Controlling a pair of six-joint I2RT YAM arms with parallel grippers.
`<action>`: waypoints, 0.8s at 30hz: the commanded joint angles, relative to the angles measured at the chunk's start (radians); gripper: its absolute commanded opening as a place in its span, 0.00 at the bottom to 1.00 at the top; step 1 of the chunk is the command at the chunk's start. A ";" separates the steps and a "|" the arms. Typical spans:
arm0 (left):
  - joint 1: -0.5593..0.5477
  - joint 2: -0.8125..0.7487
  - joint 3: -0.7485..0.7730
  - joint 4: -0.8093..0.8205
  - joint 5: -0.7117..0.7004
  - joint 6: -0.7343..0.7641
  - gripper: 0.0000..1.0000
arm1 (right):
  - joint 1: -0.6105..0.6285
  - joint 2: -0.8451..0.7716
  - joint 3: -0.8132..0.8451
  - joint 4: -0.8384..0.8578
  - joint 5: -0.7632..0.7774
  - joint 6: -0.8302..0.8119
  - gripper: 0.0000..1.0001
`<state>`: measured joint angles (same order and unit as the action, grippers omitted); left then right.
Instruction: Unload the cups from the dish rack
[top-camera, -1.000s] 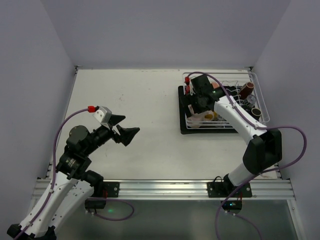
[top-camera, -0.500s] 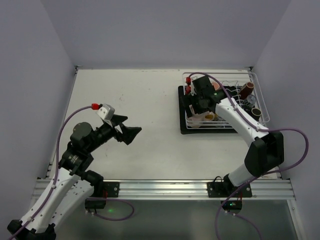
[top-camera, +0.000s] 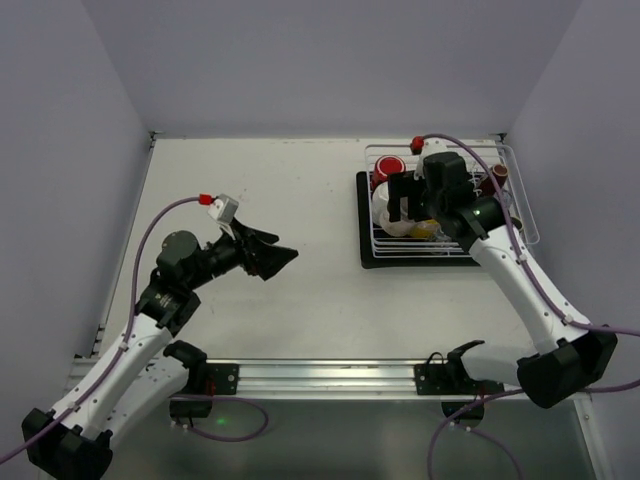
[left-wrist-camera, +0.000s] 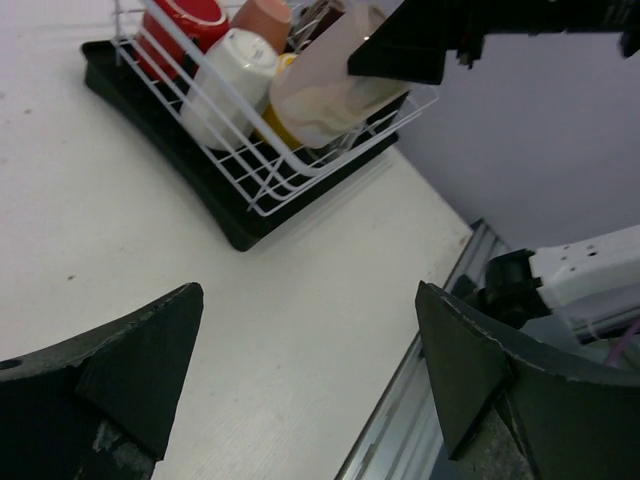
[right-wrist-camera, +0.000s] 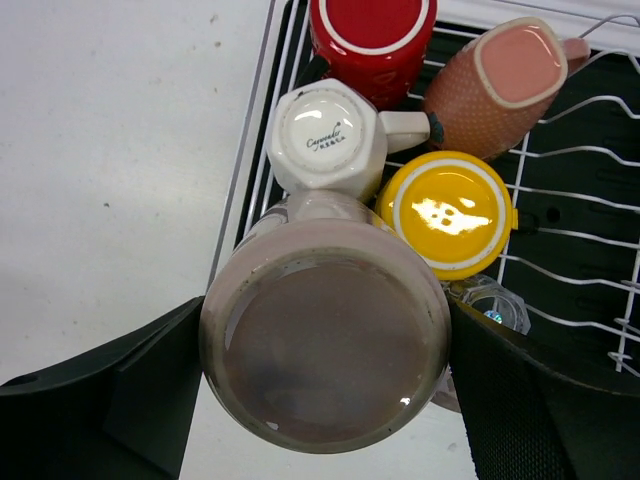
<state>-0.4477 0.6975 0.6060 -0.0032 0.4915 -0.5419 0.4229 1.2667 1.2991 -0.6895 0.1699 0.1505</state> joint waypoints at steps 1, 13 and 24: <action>-0.008 0.036 -0.043 0.261 0.119 -0.189 0.88 | -0.016 -0.076 -0.020 0.162 0.017 0.069 0.24; -0.109 0.243 -0.078 0.644 0.125 -0.457 0.86 | -0.018 -0.366 -0.244 0.454 -0.219 0.337 0.24; -0.243 0.479 0.004 0.808 0.036 -0.494 0.82 | -0.018 -0.472 -0.431 0.726 -0.467 0.550 0.22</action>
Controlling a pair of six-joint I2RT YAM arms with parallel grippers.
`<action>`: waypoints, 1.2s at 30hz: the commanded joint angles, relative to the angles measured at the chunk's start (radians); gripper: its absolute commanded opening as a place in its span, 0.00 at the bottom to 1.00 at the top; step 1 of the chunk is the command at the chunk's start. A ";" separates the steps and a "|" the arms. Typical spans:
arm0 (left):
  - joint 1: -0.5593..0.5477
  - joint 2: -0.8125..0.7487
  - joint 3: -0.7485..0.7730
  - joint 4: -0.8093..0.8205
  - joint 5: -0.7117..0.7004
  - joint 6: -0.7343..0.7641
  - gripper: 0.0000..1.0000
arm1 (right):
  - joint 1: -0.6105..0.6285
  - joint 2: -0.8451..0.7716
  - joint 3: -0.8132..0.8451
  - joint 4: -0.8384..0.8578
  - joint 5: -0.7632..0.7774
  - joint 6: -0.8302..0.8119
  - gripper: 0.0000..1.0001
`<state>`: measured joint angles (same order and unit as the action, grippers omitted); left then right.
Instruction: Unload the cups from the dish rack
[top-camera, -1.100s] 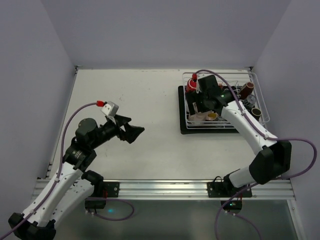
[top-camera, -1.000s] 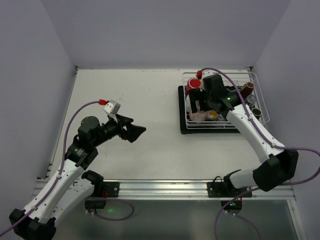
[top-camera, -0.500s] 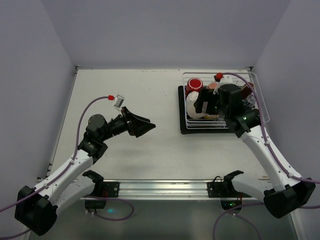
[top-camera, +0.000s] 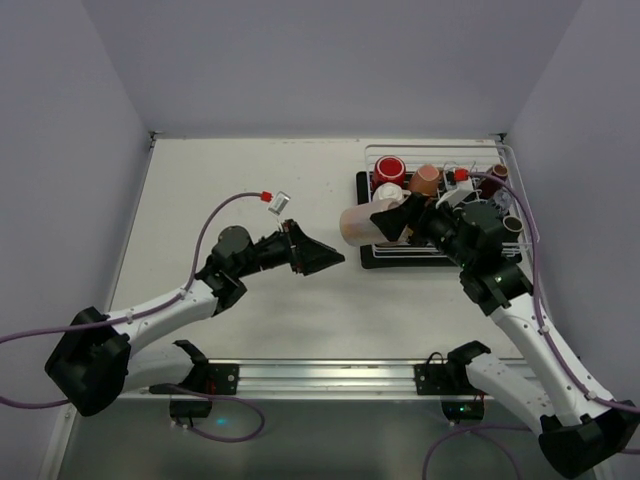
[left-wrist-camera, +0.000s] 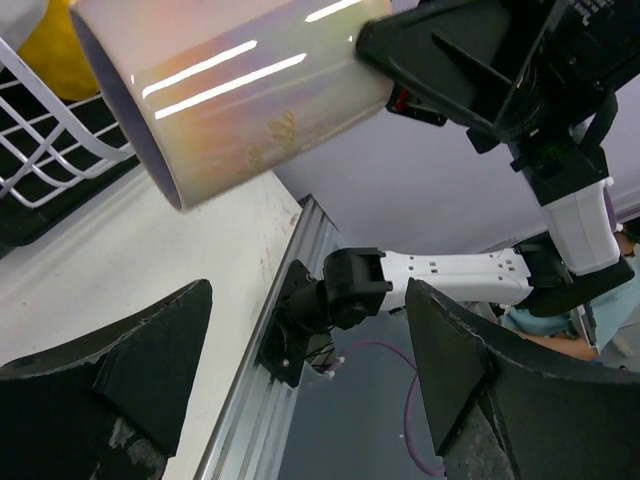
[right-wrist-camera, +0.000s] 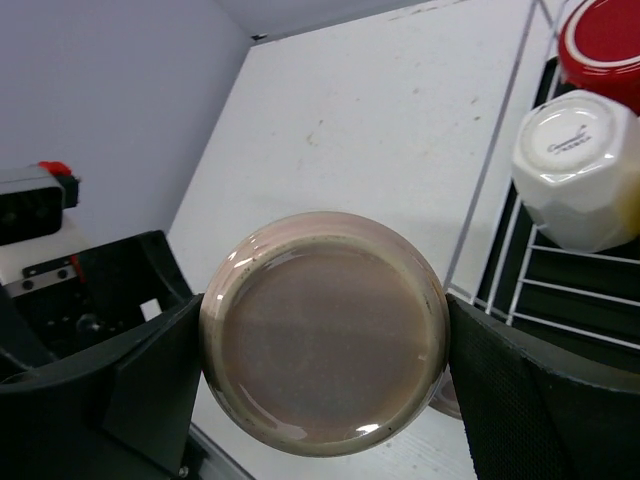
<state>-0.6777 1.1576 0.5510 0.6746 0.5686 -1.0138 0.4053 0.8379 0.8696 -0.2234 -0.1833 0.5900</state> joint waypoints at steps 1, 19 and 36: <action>-0.016 0.027 0.066 0.138 -0.047 -0.022 0.82 | 0.001 -0.045 -0.010 0.291 -0.131 0.123 0.22; -0.037 -0.002 0.105 0.017 -0.104 0.136 0.75 | 0.000 -0.114 -0.098 0.397 -0.128 0.202 0.21; -0.022 -0.067 0.159 -0.208 -0.154 0.343 0.91 | 0.001 -0.118 -0.136 0.499 -0.225 0.243 0.21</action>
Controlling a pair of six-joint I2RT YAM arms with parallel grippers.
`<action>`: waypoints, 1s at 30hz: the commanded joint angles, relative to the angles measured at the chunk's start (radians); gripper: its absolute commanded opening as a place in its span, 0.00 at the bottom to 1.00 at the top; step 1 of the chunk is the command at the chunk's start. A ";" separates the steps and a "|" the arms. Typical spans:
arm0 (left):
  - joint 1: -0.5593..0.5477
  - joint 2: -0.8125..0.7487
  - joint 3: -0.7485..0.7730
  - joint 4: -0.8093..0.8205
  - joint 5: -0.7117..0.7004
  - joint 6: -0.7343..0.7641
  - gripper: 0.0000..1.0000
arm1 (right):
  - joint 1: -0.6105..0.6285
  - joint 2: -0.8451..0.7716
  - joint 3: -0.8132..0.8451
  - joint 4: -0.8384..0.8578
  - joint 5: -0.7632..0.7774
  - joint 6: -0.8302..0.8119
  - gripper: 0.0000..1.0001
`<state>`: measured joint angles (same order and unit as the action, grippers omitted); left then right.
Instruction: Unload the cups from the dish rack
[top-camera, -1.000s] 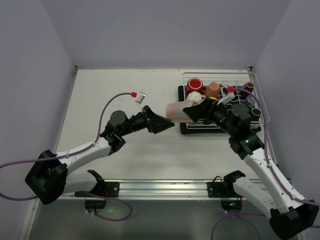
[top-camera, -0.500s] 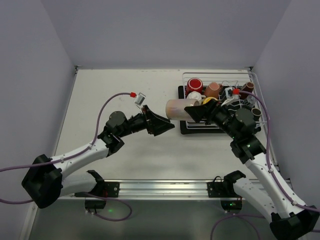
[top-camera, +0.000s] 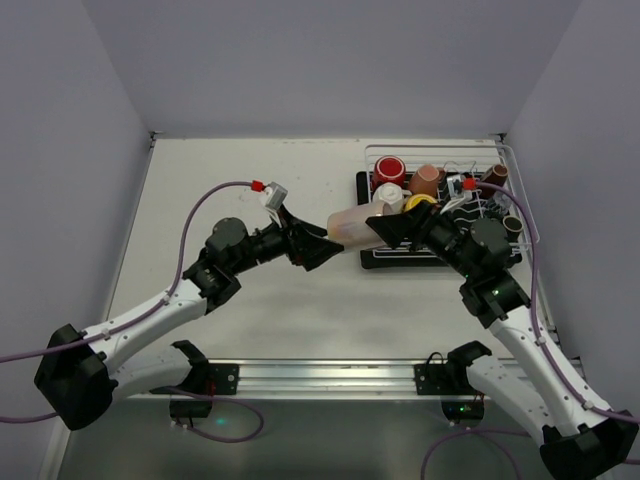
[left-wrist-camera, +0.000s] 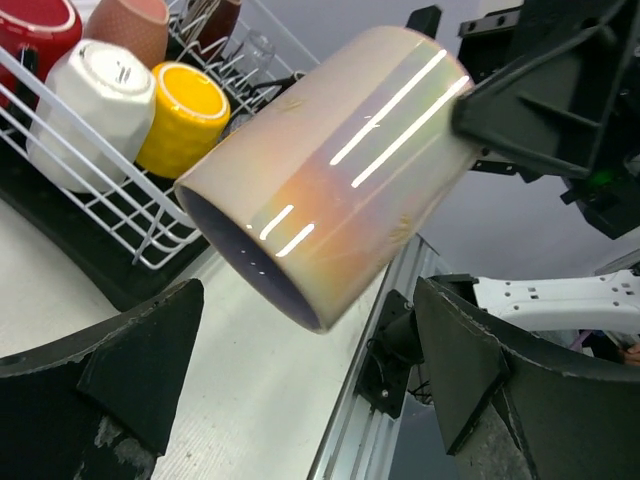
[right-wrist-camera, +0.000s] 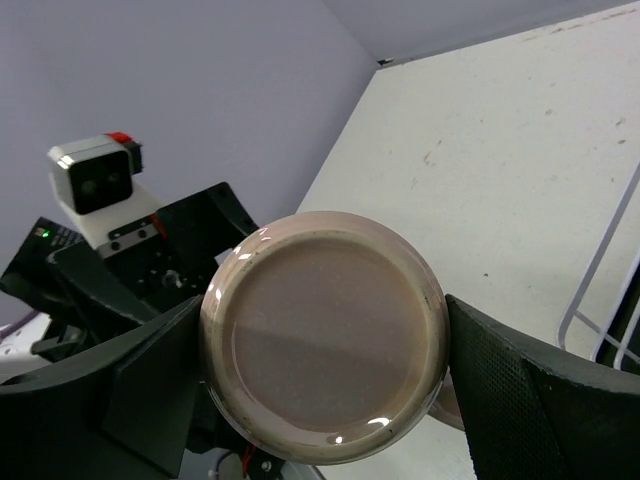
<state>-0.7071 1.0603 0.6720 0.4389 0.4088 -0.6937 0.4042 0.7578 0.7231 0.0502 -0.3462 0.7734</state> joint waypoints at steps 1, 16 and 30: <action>0.008 0.036 0.037 0.044 0.021 0.004 0.90 | 0.002 -0.032 0.000 0.235 -0.086 0.067 0.21; 0.005 0.059 -0.052 0.440 0.168 -0.234 0.60 | 0.002 0.070 -0.111 0.534 -0.177 0.225 0.21; 0.008 -0.147 -0.091 0.364 0.075 -0.178 0.00 | 0.002 0.199 -0.134 0.651 -0.246 0.282 0.99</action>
<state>-0.6952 0.9913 0.5701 0.7570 0.5232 -0.9470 0.4088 0.9455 0.5755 0.6514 -0.5980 1.0977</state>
